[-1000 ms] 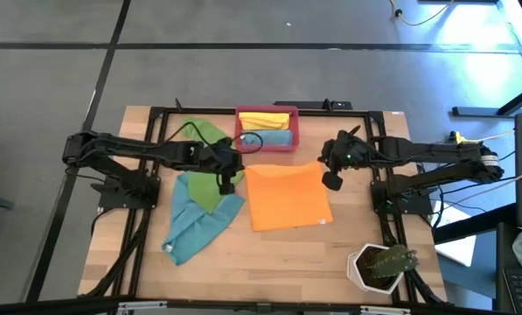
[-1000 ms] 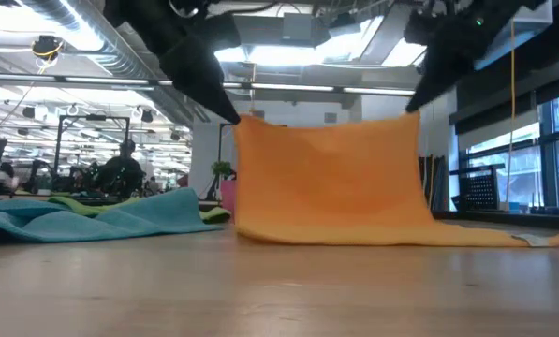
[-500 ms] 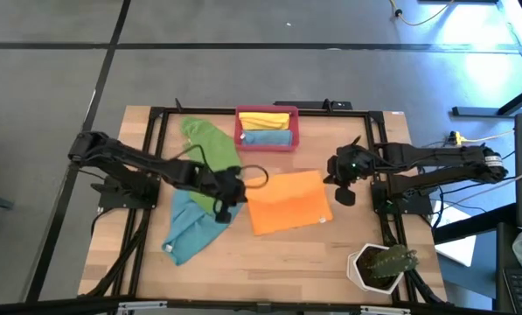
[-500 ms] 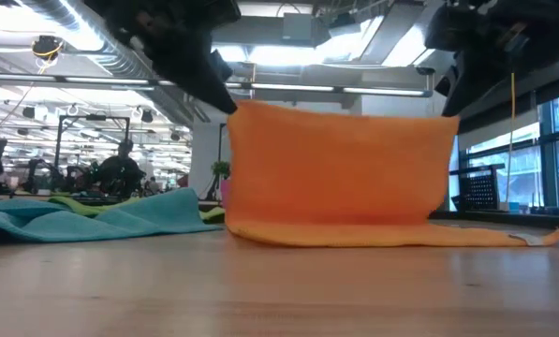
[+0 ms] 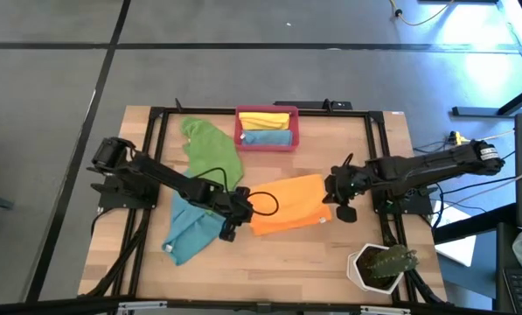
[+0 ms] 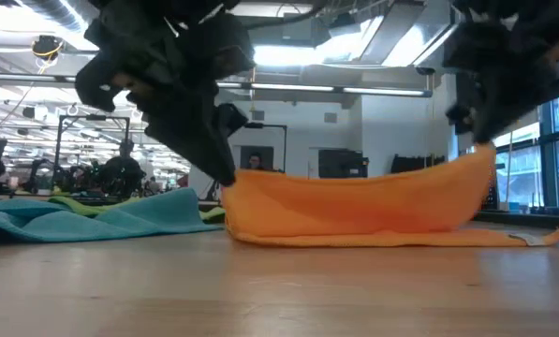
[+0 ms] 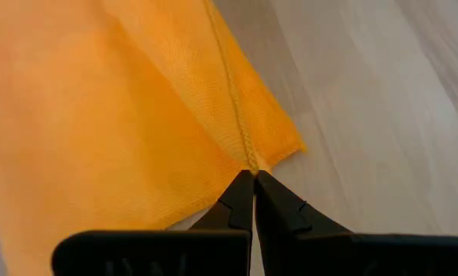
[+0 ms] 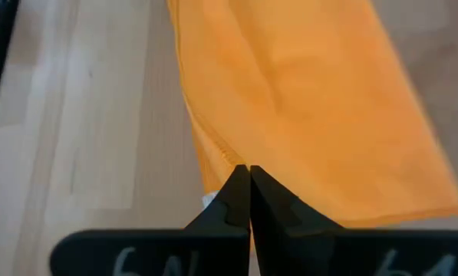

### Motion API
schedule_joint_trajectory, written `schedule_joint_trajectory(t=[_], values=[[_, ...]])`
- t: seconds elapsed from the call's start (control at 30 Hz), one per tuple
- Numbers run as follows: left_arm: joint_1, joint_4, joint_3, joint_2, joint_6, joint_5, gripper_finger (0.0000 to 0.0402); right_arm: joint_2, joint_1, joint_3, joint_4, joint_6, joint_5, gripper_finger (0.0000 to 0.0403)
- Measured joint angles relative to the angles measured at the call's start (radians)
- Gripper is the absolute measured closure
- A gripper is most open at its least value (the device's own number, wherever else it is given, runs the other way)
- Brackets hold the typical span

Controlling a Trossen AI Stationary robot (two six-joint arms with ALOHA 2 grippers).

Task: Roll microfiber towels into tight, uniform cylinder then place into a basket
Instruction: Fold the orange microfiber towel

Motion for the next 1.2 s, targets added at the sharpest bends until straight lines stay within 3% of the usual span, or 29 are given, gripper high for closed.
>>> schedule_joint_trajectory(t=[0.4, 0.53, 0.73, 0.97, 1.2], values=[[0.005, 0.055, 0.0, 0.009, -0.015, 0.009, 0.0401, 0.0, 0.011, -0.17, 0.126, 0.039, -0.002, 0.0396], [0.006, 0.09, 0.0, 0.009, -0.012, 0.082, 0.0401, 0.0, 0.011, -0.171, 0.129, 0.052, -0.045, 0.0393], [0.004, 0.085, 0.0, 0.009, -0.014, 0.095, 0.036, 0.0, 0.011, -0.171, 0.139, 0.118, -0.121, 0.0386], [0.014, 0.082, 0.0, 0.005, -0.02, 0.092, 0.0305, 0.0, 0.012, -0.17, 0.142, 0.147, -0.131, 0.0317], [0.071, 0.142, 0.006, -0.005, -0.077, 0.017, 0.0299, 0.0, 0.012, -0.15, 0.166, 0.121, -0.101, 0.024]])
